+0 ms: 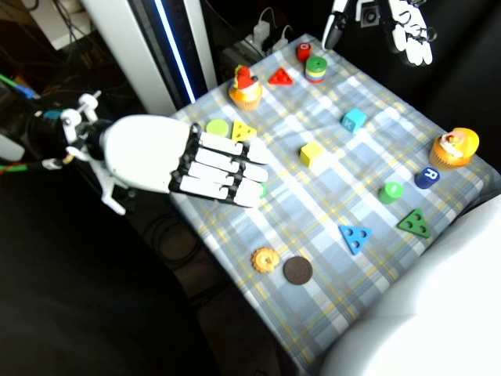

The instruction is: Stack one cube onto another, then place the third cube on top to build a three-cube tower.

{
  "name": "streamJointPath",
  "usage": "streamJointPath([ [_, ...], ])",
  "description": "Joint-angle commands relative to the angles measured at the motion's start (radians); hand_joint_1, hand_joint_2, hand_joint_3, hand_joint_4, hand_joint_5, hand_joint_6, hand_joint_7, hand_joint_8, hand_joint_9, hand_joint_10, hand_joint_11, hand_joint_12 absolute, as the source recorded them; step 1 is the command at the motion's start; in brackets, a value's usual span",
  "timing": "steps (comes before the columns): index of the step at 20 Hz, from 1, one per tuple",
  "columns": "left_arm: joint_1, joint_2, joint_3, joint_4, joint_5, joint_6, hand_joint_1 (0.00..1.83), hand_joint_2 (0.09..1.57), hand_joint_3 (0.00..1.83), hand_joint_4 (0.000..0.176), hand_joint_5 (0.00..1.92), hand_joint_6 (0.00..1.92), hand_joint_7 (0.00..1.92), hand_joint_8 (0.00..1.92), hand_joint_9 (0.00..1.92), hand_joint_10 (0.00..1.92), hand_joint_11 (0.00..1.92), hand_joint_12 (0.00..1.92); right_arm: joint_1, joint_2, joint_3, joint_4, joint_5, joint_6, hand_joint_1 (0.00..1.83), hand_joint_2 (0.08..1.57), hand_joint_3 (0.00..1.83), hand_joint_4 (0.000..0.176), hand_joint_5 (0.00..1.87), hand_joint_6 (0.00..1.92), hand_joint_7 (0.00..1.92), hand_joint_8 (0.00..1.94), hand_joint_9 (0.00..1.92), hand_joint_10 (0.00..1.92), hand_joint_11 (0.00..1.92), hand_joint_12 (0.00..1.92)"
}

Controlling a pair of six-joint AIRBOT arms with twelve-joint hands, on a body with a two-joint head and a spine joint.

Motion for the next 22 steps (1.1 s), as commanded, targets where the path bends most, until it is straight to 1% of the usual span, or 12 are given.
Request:
streamJointPath([
  [1, -0.012, -0.003, 0.009, 0.010, -0.115, -0.006, 0.40, 1.04, 0.00, 0.176, 0.43, 0.00, 0.43, 0.00, 0.37, 0.01, 0.08, 0.41, 0.017, 0.000, 0.000, 0.016, 0.115, 0.009, 0.66, 1.24, 0.00, 0.000, 0.51, 0.00, 0.34, 0.00, 0.34, 0.02, 0.00, 1.04],
  [3, -0.031, -0.016, 0.020, 0.005, -0.080, 0.028, 0.55, 1.02, 0.00, 0.176, 0.46, 0.00, 0.47, 0.00, 0.43, 0.00, 0.15, 0.34, 0.022, -0.001, -0.003, 0.009, 0.116, 0.011, 0.65, 1.24, 0.00, 0.000, 0.50, 0.00, 0.34, 0.00, 0.33, 0.00, 0.00, 1.00],
  [5, -0.075, -0.054, 0.044, -0.053, -0.007, 0.159, 0.61, 0.99, 0.00, 0.176, 0.47, 0.00, 0.50, 0.00, 0.47, 0.00, 0.20, 0.27, 0.024, -0.001, -0.004, 0.004, 0.122, 0.018, 0.66, 1.24, 0.00, 0.000, 0.50, 0.00, 0.35, 0.00, 0.34, 0.00, 0.00, 1.02],
  [6, -0.097, -0.079, 0.059, -0.096, 0.030, 0.243, 0.59, 0.99, 0.00, 0.176, 0.46, 0.00, 0.50, 0.00, 0.47, 0.00, 0.23, 0.26, 0.024, -0.001, -0.005, -0.001, 0.132, 0.025, 0.65, 1.25, 0.00, 0.000, 0.50, 0.00, 0.35, 0.00, 0.35, 0.01, 0.00, 1.05],
  [8, -0.113, -0.107, 0.076, -0.164, 0.070, 0.368, 0.73, 0.94, 0.00, 0.176, 0.47, 0.00, 0.50, 0.00, 0.47, 0.00, 0.23, 0.25, 0.024, 0.000, -0.007, -0.012, 0.157, 0.045, 0.60, 1.25, 0.00, 0.000, 0.50, 0.00, 0.37, 0.00, 0.38, 0.01, 0.02, 1.11],
  [9, -0.118, -0.115, 0.080, -0.184, 0.081, 0.409, 0.75, 0.93, 0.00, 0.176, 0.48, 0.01, 0.52, 0.01, 0.48, 0.00, 0.24, 0.26, 0.024, 0.000, -0.008, -0.017, 0.167, 0.051, 0.63, 1.26, 0.00, 0.000, 0.50, 0.00, 0.38, 0.00, 0.39, 0.01, 0.00, 1.16],
  [12, -0.145, -0.150, 0.101, -0.239, 0.135, 0.555, 0.77, 0.92, 0.01, 0.176, 0.47, 0.00, 0.55, 0.00, 0.50, 0.00, 0.05, 0.65, 0.024, 0.005, -0.012, -0.029, 0.186, 0.060, 0.58, 1.26, 0.00, 0.000, 0.49, 0.00, 0.39, 0.00, 0.39, 0.00, 0.00, 1.10],
  [13, -0.160, -0.169, 0.114, -0.259, 0.158, 0.614, 0.78, 0.92, 0.00, 0.176, 0.49, 0.00, 0.56, 0.00, 0.51, 0.00, 0.01, 0.72, 0.024, 0.005, -0.014, -0.032, 0.192, 0.062, 0.56, 1.26, 0.00, 0.000, 0.49, 0.00, 0.39, 0.00, 0.39, 0.00, 0.00, 1.05],
  [16, -0.187, -0.208, 0.148, -0.305, 0.200, 0.706, 0.80, 0.94, 0.00, 0.176, 0.56, 0.02, 0.57, 0.01, 0.51, 0.00, 0.00, 0.73, 0.024, 0.006, -0.015, -0.037, 0.194, 0.066, 0.58, 1.26, 0.00, 0.000, 0.50, 0.00, 0.41, 0.01, 0.41, 0.01, 0.04, 1.04],
  [18, -0.206, -0.230, 0.174, -0.340, 0.235, 0.762, 0.80, 0.95, 0.00, 0.176, 0.57, 0.01, 0.58, 0.00, 0.52, 0.00, 0.00, 0.61, 0.024, 0.006, -0.014, -0.037, 0.194, 0.067, 0.60, 1.26, 0.00, 0.000, 0.51, 0.00, 0.41, 0.00, 0.41, 0.01, 0.04, 1.04],
  [20, -0.215, -0.246, 0.192, -0.364, 0.256, 0.794, 0.83, 0.97, 0.01, 0.176, 0.61, 0.02, 0.60, 0.01, 0.53, 0.00, 0.00, 0.60, 0.024, 0.006, -0.014, -0.037, 0.194, 0.067, 0.64, 1.26, 0.00, 0.000, 0.51, 0.00, 0.41, 0.00, 0.41, 0.00, 0.02, 1.03],
  [22, -0.219, -0.257, 0.202, -0.378, 0.265, 0.811, 0.84, 0.97, 0.00, 0.171, 0.66, 0.01, 0.63, 0.01, 0.56, 0.01, 0.02, 0.61, 0.024, 0.006, -0.014, -0.037, 0.194, 0.067, 0.59, 1.27, 0.00, 0.000, 0.51, 0.00, 0.42, 0.00, 0.42, 0.00, 0.03, 1.03],
])
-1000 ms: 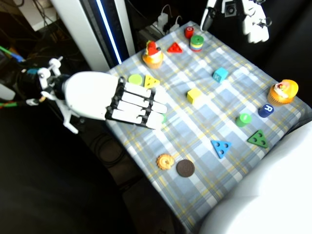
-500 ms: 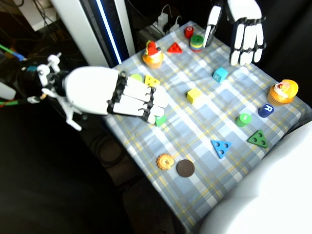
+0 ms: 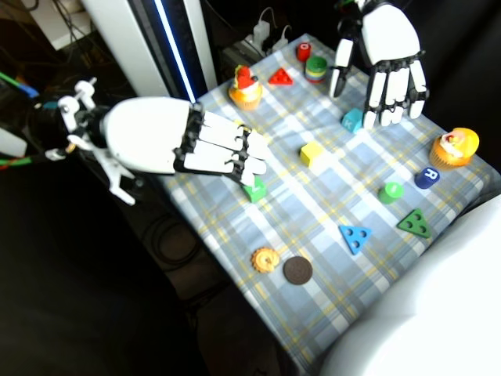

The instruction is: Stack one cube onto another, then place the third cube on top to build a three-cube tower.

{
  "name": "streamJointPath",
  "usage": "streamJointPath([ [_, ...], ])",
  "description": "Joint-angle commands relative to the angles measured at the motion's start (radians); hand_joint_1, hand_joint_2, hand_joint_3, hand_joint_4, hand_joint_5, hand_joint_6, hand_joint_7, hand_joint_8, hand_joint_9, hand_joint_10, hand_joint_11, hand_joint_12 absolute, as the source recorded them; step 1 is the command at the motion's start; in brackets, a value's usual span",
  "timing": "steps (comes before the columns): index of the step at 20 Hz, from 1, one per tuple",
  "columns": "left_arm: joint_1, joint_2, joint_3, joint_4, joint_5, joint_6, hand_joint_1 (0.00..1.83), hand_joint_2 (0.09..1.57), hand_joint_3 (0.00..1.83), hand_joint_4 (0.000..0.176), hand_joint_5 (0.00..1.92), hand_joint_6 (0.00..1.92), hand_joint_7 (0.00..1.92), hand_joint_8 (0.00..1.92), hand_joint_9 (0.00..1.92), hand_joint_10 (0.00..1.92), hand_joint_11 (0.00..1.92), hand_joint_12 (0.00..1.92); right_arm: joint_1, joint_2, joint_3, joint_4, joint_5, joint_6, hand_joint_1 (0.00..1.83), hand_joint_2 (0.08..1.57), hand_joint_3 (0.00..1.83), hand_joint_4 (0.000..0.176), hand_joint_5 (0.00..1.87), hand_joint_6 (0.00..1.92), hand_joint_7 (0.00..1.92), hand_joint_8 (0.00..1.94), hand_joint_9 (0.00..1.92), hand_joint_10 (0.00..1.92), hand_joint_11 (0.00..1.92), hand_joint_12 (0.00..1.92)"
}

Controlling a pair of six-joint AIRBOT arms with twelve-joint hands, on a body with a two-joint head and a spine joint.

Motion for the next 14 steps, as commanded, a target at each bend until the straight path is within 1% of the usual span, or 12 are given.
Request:
streamJointPath([
  [1, -0.018, -0.011, 0.006, 0.017, -0.072, 0.010, 0.84, 0.98, 0.00, 0.165, 0.68, 0.01, 0.64, 0.00, 0.56, 0.00, 0.01, 0.60, 0.012, 0.004, -0.001, 0.027, 0.117, 0.006, 0.58, 1.27, 0.00, 0.000, 0.51, 0.00, 0.42, 0.00, 0.42, 0.00, 0.03, 1.03],
  [2, -0.020, -0.015, 0.010, 0.013, -0.070, 0.012, 0.84, 0.98, 0.00, 0.161, 0.69, 0.01, 0.64, 0.01, 0.56, 0.01, 0.02, 0.60, 0.012, 0.004, -0.001, 0.027, 0.117, 0.006, 0.57, 1.27, 0.00, 0.000, 0.51, 0.00, 0.41, 0.00, 0.41, 0.00, 0.02, 1.02],
  [3, -0.020, -0.018, 0.013, 0.010, -0.070, 0.012, 0.84, 0.99, 0.00, 0.162, 0.72, 0.02, 0.66, 0.01, 0.58, 0.01, 0.04, 0.61, 0.012, 0.004, -0.001, 0.027, 0.117, 0.006, 0.58, 1.27, 0.00, 0.000, 0.51, 0.00, 0.41, 0.00, 0.40, 0.00, 0.01, 1.01],
  [6, -0.024, -0.026, 0.024, -0.006, -0.064, 0.021, 0.82, 1.00, 0.00, 0.162, 0.78, 0.01, 0.70, 0.00, 0.59, 0.00, 0.06, 0.54, 0.012, 0.004, -0.001, 0.027, 0.117, 0.006, 0.59, 1.27, 0.00, 0.000, 0.51, 0.00, 0.40, 0.00, 0.38, 0.00, 0.00, 1.00],
  [7, -0.026, -0.029, 0.028, -0.019, -0.062, 0.037, 0.82, 1.00, 0.00, 0.150, 0.80, 0.01, 0.71, 0.01, 0.59, 0.00, 0.06, 0.53, 0.012, 0.004, -0.001, 0.027, 0.117, 0.006, 0.58, 1.26, 0.00, 0.000, 0.52, 0.00, 0.40, 0.00, 0.38, 0.00, 0.02, 0.97],
  [8, -0.028, -0.033, 0.032, -0.030, -0.060, 0.060, 0.81, 1.01, 0.00, 0.148, 0.82, 0.00, 0.72, 0.00, 0.59, 0.00, 0.07, 0.49, 0.012, 0.004, -0.001, 0.027, 0.117, 0.006, 0.52, 1.27, 0.00, 0.000, 0.51, 0.00, 0.40, 0.00, 0.38, 0.00, 0.06, 0.91],
  [9, -0.028, -0.035, 0.035, -0.034, -0.059, 0.061, 0.80, 1.01, 0.00, 0.151, 0.81, 0.00, 0.71, 0.00, 0.59, 0.00, 0.07, 0.48, 0.012, 0.004, -0.001, 0.027, 0.117, 0.006, 0.56, 1.27, 0.00, 0.000, 0.52, 0.00, 0.41, 0.00, 0.39, 0.00, 0.07, 0.90],
  [11, -0.030, -0.042, 0.043, -0.041, -0.056, 0.061, 0.79, 1.01, 0.00, 0.158, 0.83, 0.01, 0.74, 0.01, 0.61, 0.01, 0.08, 0.48, 0.012, 0.004, -0.001, 0.027, 0.117, 0.006, 0.55, 1.27, 0.00, 0.000, 0.52, 0.00, 0.41, 0.00, 0.40, 0.01, 0.08, 0.91],
  [12, -0.031, -0.045, 0.047, -0.045, -0.054, 0.061, 0.80, 1.01, 0.00, 0.154, 0.84, 0.01, 0.74, 0.01, 0.61, 0.01, 0.07, 0.47, 0.012, 0.004, 0.000, 0.027, 0.117, 0.006, 0.55, 1.28, 0.00, 0.000, 0.52, 0.00, 0.42, 0.01, 0.42, 0.01, 0.11, 0.92],
  [13, -0.031, -0.049, 0.051, -0.047, -0.051, 0.061, 0.80, 1.01, 0.00, 0.157, 0.83, 0.00, 0.74, 0.01, 0.61, 0.01, 0.06, 0.47, 0.012, 0.004, 0.000, 0.027, 0.117, 0.006, 0.56, 1.28, 0.00, 0.000, 0.52, 0.00, 0.42, 0.00, 0.41, 0.01, 0.09, 0.92],
  [14, -0.032, -0.052, 0.055, -0.050, -0.050, 0.061, 0.79, 1.01, 0.00, 0.150, 0.83, 0.00, 0.74, 0.01, 0.61, 0.01, 0.06, 0.47, 0.012, 0.003, 0.001, 0.027, 0.117, 0.006, 0.57, 1.28, 0.00, 0.000, 0.52, 0.00, 0.42, 0.00, 0.41, 0.01, 0.09, 0.92],
])
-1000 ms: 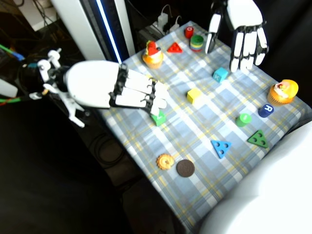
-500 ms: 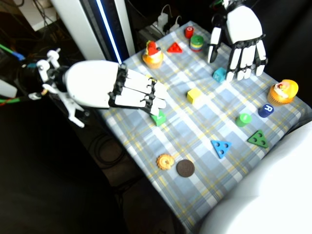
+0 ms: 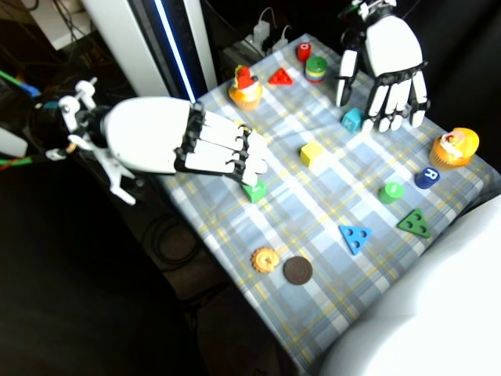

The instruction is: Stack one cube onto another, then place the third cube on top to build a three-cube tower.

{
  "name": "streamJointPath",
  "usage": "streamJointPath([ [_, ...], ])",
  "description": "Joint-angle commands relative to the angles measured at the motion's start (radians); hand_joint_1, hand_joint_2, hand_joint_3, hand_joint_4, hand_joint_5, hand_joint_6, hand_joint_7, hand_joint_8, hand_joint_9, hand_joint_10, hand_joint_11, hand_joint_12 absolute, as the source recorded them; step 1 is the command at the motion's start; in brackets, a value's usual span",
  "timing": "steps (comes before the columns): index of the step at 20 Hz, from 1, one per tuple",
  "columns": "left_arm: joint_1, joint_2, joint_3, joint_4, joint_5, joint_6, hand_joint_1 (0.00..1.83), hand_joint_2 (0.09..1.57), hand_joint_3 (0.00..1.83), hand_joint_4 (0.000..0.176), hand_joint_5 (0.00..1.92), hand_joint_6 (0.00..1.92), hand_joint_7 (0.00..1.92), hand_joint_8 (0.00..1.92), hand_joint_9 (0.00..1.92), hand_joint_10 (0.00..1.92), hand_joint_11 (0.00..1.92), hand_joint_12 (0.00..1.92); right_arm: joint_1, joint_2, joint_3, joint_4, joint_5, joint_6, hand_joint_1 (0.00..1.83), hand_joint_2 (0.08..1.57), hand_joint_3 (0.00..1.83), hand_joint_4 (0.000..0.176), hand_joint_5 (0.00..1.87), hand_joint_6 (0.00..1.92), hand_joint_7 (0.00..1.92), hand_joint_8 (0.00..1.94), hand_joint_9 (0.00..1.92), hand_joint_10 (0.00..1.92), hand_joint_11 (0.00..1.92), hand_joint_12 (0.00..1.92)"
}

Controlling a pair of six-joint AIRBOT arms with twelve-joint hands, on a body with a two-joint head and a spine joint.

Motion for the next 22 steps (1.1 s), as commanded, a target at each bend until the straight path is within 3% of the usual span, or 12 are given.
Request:
streamJointPath([
  [1, -0.014, -0.005, 0.009, 0.020, -0.086, 0.003, 0.80, 1.00, 0.00, 0.146, 0.85, 0.01, 0.76, 0.01, 0.63, 0.01, 0.10, 0.48, 0.012, 0.003, 0.001, 0.026, 0.117, 0.006, 0.57, 1.28, 0.00, 0.000, 0.52, 0.00, 0.42, 0.00, 0.42, 0.01, 0.09, 0.93],
  [3, -0.015, -0.010, 0.015, 0.013, -0.083, 0.007, 0.79, 1.02, 0.00, 0.154, 0.85, 0.01, 0.74, 0.00, 0.62, 0.01, 0.08, 0.47, 0.011, 0.003, 0.002, 0.026, 0.116, 0.006, 0.57, 1.28, 0.00, 0.000, 0.52, 0.00, 0.43, 0.01, 0.42, 0.01, 0.09, 0.93],
  [7, -0.016, -0.017, 0.024, 0.003, -0.071, 0.018, 0.83, 1.03, 0.01, 0.145, 0.90, 0.02, 0.78, 0.01, 0.64, 0.01, 0.11, 0.48, 0.009, 0.003, 0.002, 0.026, 0.112, 0.006, 0.60, 1.28, 0.00, 0.000, 0.53, 0.00, 0.43, 0.00, 0.41, 0.00, 0.06, 0.97],
  [8, -0.016, -0.019, 0.026, 0.001, -0.071, 0.020, 0.98, 1.13, 0.00, 0.170, 0.98, 0.75, 0.81, 0.00, 0.66, 0.00, 0.13, 0.46, 0.009, 0.003, 0.002, 0.026, 0.112, 0.006, 0.59, 1.28, 0.00, 0.000, 0.53, 0.00, 0.43, 0.00, 0.41, 0.00, 0.07, 0.98],
  [9, -0.016, -0.022, 0.029, -0.001, -0.071, 0.020, 0.99, 1.13, 0.00, 0.176, 0.92, 1.05, 0.84, 0.01, 0.68, 0.00, 0.15, 0.45, 0.009, 0.003, 0.003, 0.026, 0.112, 0.006, 0.58, 1.29, 0.00, 0.000, 0.52, 0.00, 0.43, 0.00, 0.42, 0.00, 0.07, 0.98],
  [15, -0.024, -0.057, 0.054, -0.020, -0.078, 0.020, 1.02, 1.10, 0.00, 0.176, 0.98, 0.96, 0.94, 0.01, 0.76, 0.01, 0.18, 0.45, 0.004, 0.003, 0.004, 0.026, 0.109, 0.009, 0.60, 1.30, 0.00, 0.000, 0.53, 0.00, 0.44, 0.00, 0.42, 0.00, 0.07, 0.99],
  [16, -0.024, -0.061, 0.054, -0.021, -0.084, 0.020, 1.21, 1.06, 0.01, 0.000, 1.36, 0.23, 0.93, 0.87, 0.79, 0.02, 0.21, 0.46, 0.003, 0.003, 0.004, 0.027, 0.110, 0.010, 0.59, 1.30, 0.00, 0.000, 0.53, 0.00, 0.44, 0.00, 0.42, 0.00, 0.06, 1.00],
  [17, -0.026, -0.062, 0.051, -0.022, -0.091, 0.020, 1.23, 1.10, 0.01, 0.000, 1.21, 0.54, 0.85, 1.17, 0.81, 0.01, 0.16, 0.58, 0.001, 0.003, 0.004, 0.027, 0.110, 0.011, 0.57, 1.31, 0.00, 0.000, 0.53, 0.00, 0.44, 0.00, 0.43, 0.00, 0.07, 1.00],
  [18, -0.027, -0.059, 0.045, -0.019, -0.099, 0.017, 1.22, 1.15, 0.00, 0.000, 1.09, 0.74, 0.78, 1.33, 0.79, 0.01, 0.14, 0.56, 0.001, 0.003, 0.003, 0.028, 0.110, 0.011, 0.55, 1.31, 0.00, 0.000, 0.53, 0.00, 0.44, 0.00, 0.43, 0.00, 0.08, 1.00],
  [22, -0.041, -0.022, 0.003, 0.079, -0.132, -0.093, 1.21, 1.15, 0.00, 0.000, 1.04, 0.82, 0.81, 1.32, 0.85, 0.01, 0.29, 0.33, 0.000, 0.003, 0.003, 0.029, 0.110, 0.011, 0.57, 1.31, 0.00, 0.000, 0.53, 0.00, 0.45, 0.00, 0.45, 0.00, 0.10, 1.01],
])
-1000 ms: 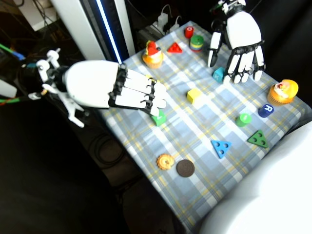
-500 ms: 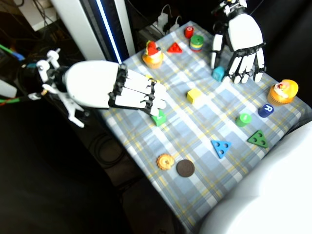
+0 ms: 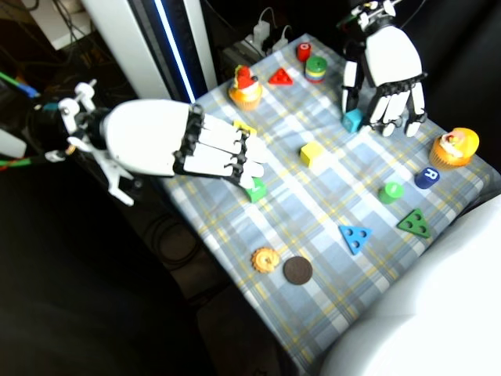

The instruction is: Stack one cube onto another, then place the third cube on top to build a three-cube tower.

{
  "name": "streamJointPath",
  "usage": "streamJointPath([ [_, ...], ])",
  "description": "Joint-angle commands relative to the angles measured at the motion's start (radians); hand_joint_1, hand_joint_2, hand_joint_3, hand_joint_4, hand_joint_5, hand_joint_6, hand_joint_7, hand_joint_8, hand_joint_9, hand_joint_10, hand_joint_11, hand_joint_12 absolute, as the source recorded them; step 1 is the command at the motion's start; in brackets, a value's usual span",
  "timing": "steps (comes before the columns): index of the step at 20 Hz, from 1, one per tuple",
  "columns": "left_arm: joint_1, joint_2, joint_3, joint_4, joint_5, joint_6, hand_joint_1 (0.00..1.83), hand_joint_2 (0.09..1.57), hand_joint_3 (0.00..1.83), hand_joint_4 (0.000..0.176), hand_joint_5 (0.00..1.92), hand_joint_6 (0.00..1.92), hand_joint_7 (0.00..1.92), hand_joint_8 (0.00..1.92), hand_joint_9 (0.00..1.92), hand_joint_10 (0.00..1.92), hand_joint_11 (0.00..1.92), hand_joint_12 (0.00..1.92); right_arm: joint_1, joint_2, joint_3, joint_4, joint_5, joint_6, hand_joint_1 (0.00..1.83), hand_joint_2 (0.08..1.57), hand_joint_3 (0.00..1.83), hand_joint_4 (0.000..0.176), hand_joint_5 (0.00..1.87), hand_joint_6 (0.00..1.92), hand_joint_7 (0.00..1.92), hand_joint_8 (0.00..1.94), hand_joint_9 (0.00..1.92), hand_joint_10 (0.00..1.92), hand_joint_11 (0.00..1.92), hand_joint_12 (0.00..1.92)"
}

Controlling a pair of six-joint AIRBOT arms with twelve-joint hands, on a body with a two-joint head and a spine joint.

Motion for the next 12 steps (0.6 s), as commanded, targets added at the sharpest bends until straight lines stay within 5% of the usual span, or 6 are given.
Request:
streamJointPath([
  [1, -0.020, 0.010, -0.005, 0.050, -0.109, -0.012, 1.21, 1.15, 0.00, 0.000, 1.05, 0.82, 0.80, 1.32, 0.84, 0.01, 0.29, 0.32, 0.006, 0.003, 0.001, 0.030, 0.117, 0.006, 0.57, 1.31, 0.00, 0.000, 0.54, 0.00, 0.46, 0.00, 0.45, 0.01, 0.10, 1.01],
  [8, -0.109, -0.036, -0.001, 0.177, -0.113, -0.078, 1.24, 1.11, 0.00, 0.000, 1.17, 0.66, 0.82, 1.24, 0.87, 0.02, 0.32, 0.25, 0.005, 0.003, 0.004, 0.032, 0.118, 0.006, 0.56, 1.31, 0.00, 0.000, 0.52, 0.00, 0.44, 0.00, 0.43, 0.00, 0.06, 1.00],
  [12, -0.144, -0.096, 0.042, 0.190, -0.073, -0.082, 1.22, 1.13, 0.00, 0.000, 1.11, 0.79, 0.82, 1.21, 0.86, 0.01, 0.28, 0.34, 0.005, -0.004, 0.010, 0.032, 0.118, 0.006, 0.54, 1.31, 0.00, 0.000, 0.52, 0.00, 0.44, 0.00, 0.43, 0.00, 0.07, 1.01],
])
